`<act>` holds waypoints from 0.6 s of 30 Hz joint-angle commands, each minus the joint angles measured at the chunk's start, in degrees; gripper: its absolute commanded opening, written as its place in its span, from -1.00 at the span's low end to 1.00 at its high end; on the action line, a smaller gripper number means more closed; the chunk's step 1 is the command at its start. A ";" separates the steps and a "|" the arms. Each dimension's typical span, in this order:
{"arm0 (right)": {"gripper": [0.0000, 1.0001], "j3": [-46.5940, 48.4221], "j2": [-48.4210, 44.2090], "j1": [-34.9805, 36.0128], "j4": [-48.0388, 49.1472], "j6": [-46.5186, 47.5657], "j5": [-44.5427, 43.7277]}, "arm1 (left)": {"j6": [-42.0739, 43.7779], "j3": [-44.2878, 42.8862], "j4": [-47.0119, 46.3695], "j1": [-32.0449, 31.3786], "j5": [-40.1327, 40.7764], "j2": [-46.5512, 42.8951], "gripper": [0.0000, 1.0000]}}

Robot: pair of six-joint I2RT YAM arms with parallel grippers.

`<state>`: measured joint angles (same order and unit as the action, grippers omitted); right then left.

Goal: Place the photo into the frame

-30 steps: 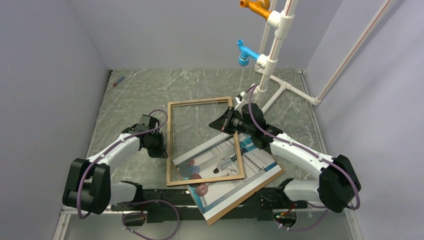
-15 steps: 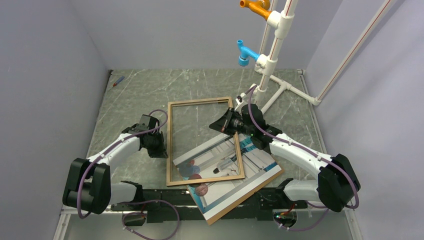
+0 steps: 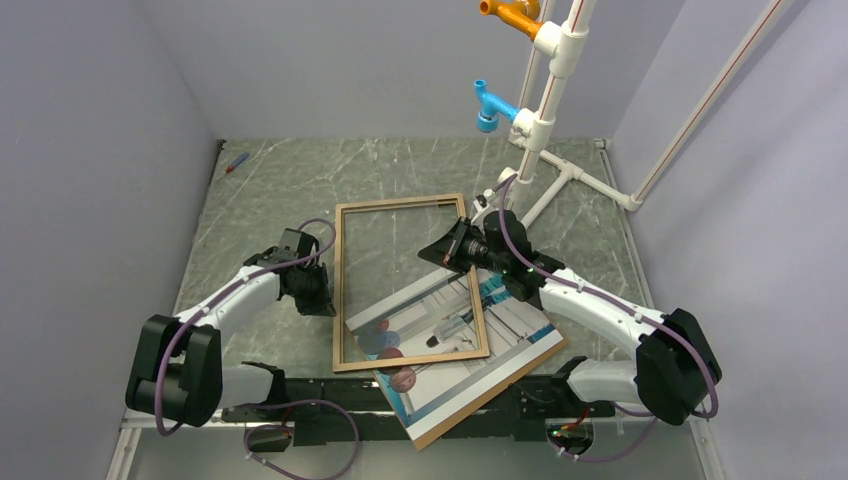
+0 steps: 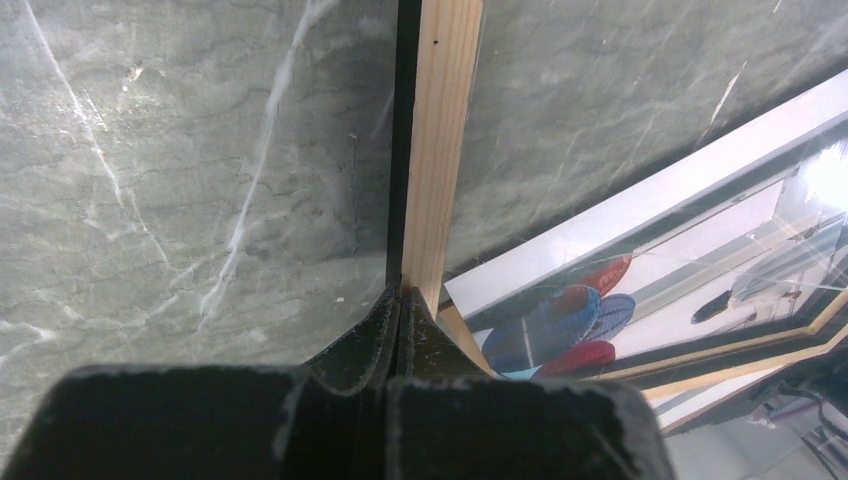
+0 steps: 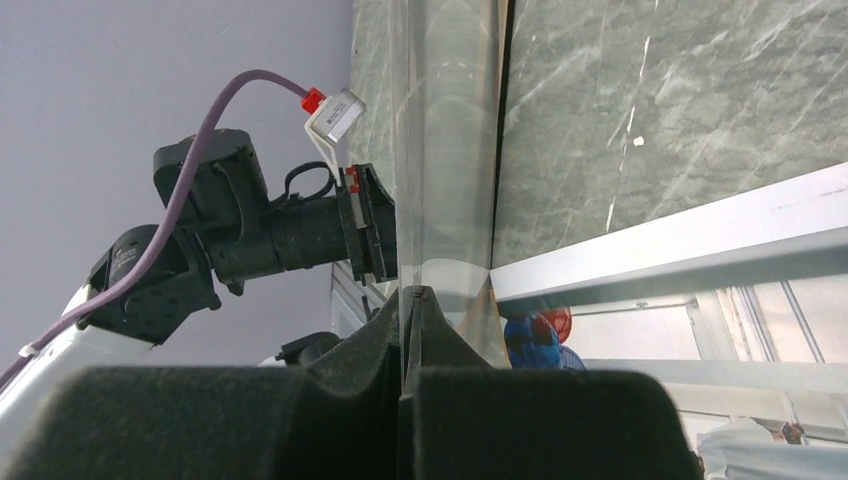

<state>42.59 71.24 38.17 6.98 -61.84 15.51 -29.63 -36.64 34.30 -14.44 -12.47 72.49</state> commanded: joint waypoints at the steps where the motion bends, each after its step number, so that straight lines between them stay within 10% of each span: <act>1: -1.00 -0.05 -2.22 0.21 3.32 -2.24 1.28 | 0.58 0.70 -0.74 -0.24 1.48 2.22 -1.00; 18: -1.00 0.13 -3.53 0.23 2.24 -3.05 1.81 | 0.49 0.88 -0.82 -0.29 1.40 1.87 -1.00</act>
<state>42.37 69.52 38.20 6.81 -63.40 15.62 -29.63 -36.88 34.48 -14.44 -12.67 72.82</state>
